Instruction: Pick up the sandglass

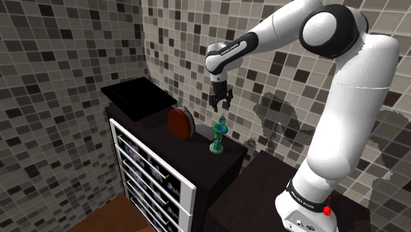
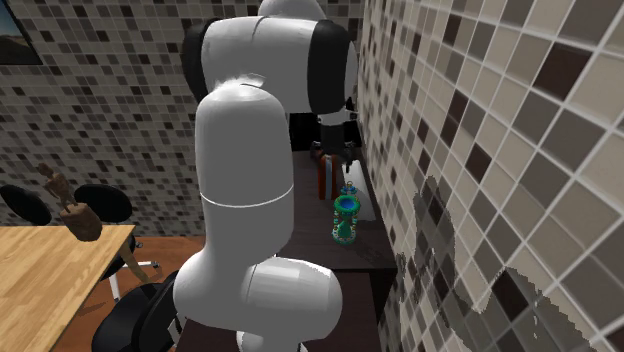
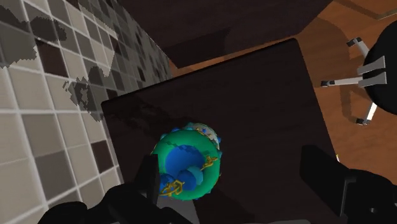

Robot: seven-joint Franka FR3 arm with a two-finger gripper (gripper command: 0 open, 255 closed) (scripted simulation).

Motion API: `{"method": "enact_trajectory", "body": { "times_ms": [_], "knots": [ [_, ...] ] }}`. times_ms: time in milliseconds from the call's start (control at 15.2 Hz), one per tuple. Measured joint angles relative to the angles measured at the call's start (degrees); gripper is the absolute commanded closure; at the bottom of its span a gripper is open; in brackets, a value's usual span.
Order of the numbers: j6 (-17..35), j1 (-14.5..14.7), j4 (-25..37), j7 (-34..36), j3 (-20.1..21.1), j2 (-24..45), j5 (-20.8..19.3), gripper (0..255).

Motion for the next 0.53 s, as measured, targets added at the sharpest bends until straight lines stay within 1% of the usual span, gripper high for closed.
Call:
{"method": "enact_trajectory", "body": {
  "times_ms": [198, 396, 528],
  "knots": [
    [-0.1, -0.9, 5.1, 0.7, -0.9, 6.8, -0.5, 0],
    [0.3, -1.8, 8.9, 1.3, -1.9, 12.8, -1.0, 0],
    [0.1, -2.3, 11.0, 1.5, -2.3, 15.4, -1.1, 0]
  ]
}}
